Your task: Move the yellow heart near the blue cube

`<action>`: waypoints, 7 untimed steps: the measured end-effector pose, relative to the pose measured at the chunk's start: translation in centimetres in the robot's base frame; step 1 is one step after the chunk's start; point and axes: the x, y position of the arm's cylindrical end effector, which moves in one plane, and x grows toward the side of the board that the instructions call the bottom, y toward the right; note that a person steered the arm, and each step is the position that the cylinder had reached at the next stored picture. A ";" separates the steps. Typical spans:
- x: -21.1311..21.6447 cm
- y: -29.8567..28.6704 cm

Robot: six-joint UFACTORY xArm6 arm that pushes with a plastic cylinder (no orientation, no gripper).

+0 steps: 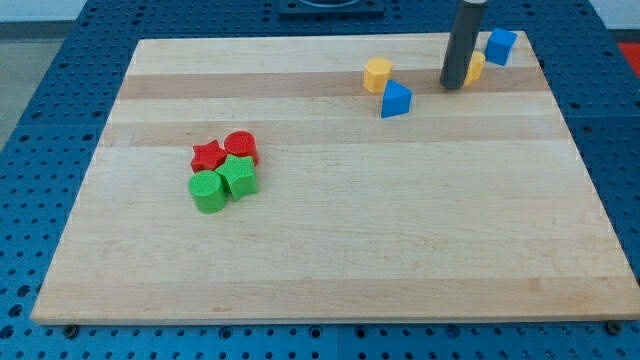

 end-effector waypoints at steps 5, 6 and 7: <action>-2.2 1.8; -2.2 1.8; -1.8 1.2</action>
